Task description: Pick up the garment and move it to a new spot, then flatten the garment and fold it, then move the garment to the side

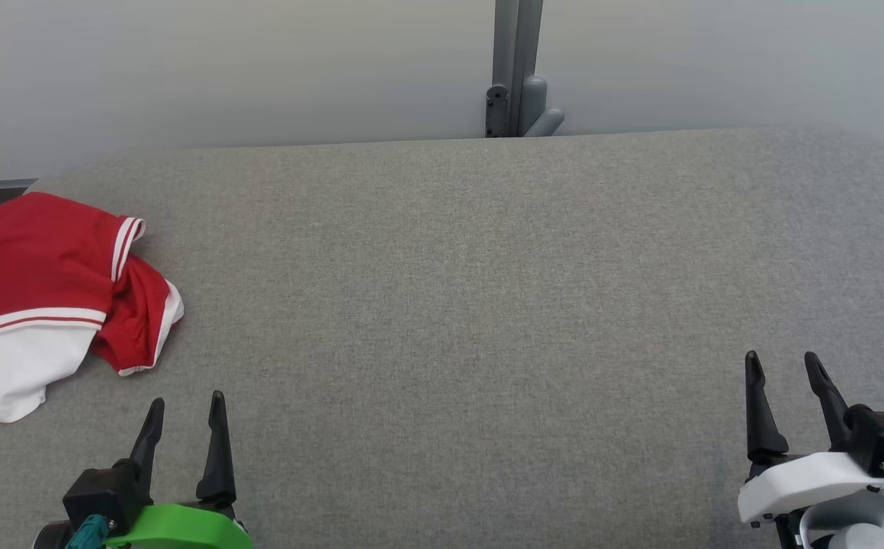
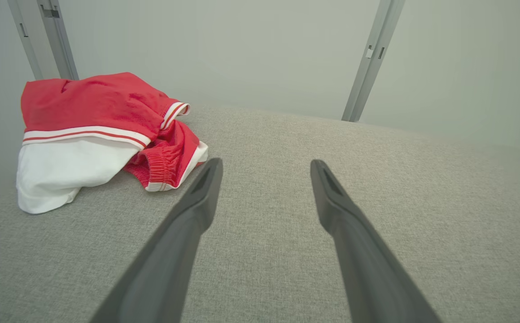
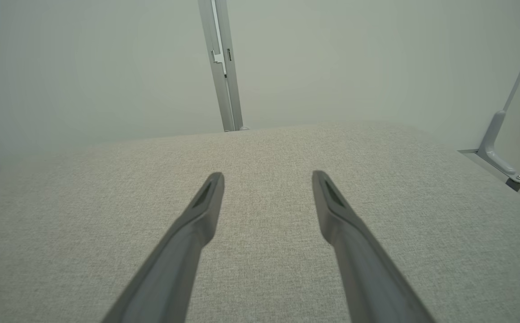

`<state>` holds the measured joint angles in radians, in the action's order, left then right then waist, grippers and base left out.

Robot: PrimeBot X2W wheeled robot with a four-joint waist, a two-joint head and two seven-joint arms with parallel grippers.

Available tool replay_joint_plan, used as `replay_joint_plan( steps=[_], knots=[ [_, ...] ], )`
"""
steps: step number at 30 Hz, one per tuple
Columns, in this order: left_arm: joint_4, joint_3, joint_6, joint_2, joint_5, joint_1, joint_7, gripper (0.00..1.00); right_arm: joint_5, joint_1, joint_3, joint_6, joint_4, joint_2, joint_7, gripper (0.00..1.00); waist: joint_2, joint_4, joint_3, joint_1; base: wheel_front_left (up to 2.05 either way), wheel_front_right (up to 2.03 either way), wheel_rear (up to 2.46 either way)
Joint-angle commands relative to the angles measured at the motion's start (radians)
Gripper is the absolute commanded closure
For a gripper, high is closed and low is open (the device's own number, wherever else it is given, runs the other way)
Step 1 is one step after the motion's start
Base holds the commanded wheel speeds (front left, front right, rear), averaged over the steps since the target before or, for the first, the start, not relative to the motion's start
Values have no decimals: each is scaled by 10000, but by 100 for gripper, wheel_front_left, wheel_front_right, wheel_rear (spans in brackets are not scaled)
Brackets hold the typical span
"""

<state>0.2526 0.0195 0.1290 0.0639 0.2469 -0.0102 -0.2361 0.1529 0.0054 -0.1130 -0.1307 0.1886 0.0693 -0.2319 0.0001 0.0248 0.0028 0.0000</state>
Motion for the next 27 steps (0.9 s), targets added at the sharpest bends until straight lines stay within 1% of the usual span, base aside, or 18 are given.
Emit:
replay_joint_plan(
  steps=[1, 15, 20, 27],
  knots=[
    [-5, 28, 24, 65, -184, -65, -78, 0, -210, -4, 5, 0, 15, -3, -114, 0, -1, 2, 5, 0, 0, 0, 0],
    [-10, 7, 28, 27, -1106, -151, -320, 0, -1185, 148, -32, 0, 126, 3, -366, 0, -1, 87, 26, 0, 0, 0, 0],
    [30, 80, 28, -10, -808, -156, -296, 0, -1067, 123, 30, 0, 182, -24, -349, 0, -1, 93, 28, 0, 0, 0, 0],
    [51, 114, 28, -14, -731, -114, -296, 0, -957, 157, -7, 0, 227, -42, -349, 0, -1, 82, 5, 0, 0, 0, 0]
  ],
)
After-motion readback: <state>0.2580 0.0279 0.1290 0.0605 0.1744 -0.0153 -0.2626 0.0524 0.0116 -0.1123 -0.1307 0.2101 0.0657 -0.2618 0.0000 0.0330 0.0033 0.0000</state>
